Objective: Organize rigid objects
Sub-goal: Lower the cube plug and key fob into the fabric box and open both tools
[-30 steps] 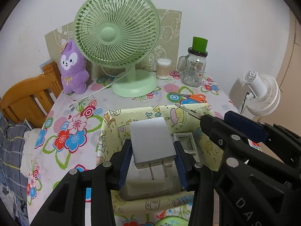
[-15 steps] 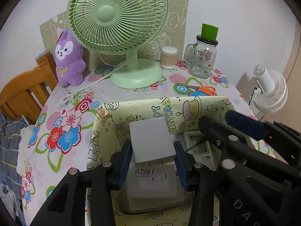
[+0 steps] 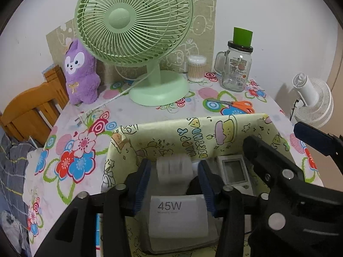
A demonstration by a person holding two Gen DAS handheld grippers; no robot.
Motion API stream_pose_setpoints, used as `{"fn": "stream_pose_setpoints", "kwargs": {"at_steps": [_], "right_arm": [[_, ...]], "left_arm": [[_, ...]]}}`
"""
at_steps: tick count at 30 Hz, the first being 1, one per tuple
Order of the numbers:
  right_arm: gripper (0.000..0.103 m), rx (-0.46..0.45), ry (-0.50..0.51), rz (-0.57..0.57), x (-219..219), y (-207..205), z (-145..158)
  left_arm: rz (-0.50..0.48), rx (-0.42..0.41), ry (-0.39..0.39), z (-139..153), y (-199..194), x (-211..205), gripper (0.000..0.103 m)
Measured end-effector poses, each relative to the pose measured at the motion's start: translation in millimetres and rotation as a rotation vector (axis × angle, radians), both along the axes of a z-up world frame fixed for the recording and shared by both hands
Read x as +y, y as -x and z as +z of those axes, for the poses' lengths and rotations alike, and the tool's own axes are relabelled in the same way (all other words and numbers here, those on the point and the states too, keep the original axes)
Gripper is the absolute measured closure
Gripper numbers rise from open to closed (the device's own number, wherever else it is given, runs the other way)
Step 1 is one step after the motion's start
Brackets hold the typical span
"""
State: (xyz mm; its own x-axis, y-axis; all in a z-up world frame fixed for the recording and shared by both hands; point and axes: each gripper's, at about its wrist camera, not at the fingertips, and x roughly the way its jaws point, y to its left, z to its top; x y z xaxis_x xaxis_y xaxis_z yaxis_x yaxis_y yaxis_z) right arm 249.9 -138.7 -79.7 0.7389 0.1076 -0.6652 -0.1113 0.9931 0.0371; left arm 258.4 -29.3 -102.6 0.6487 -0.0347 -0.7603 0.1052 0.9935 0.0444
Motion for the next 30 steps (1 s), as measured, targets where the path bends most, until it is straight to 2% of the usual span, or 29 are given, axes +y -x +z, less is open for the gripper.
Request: {"fn": "stream_pose_setpoints", "kwargs": {"at_steps": [1, 9, 16, 30], "right_arm": [[0.025, 0.003, -0.002, 0.0, -0.4, -0.4, -0.5], [0.024, 0.015, -0.016, 0.001, -1.0, 2.5, -1.8], [0.024, 0.009, -0.014, 0.001, -2.6, 16.6, 2.6], [0.019, -0.011, -0.008, 0.0, -0.1, 54.4, 16.4]], "left_arm": [[0.0, 0.005, -0.002, -0.4, -0.6, -0.1, 0.038], [-0.008, 0.004, -0.024, 0.6, 4.3, -1.8, 0.026], [-0.015, -0.013, -0.034, 6.9, 18.8, -4.6, 0.02], [-0.02, -0.053, -0.033, 23.5, 57.0, -2.2, 0.015]]}}
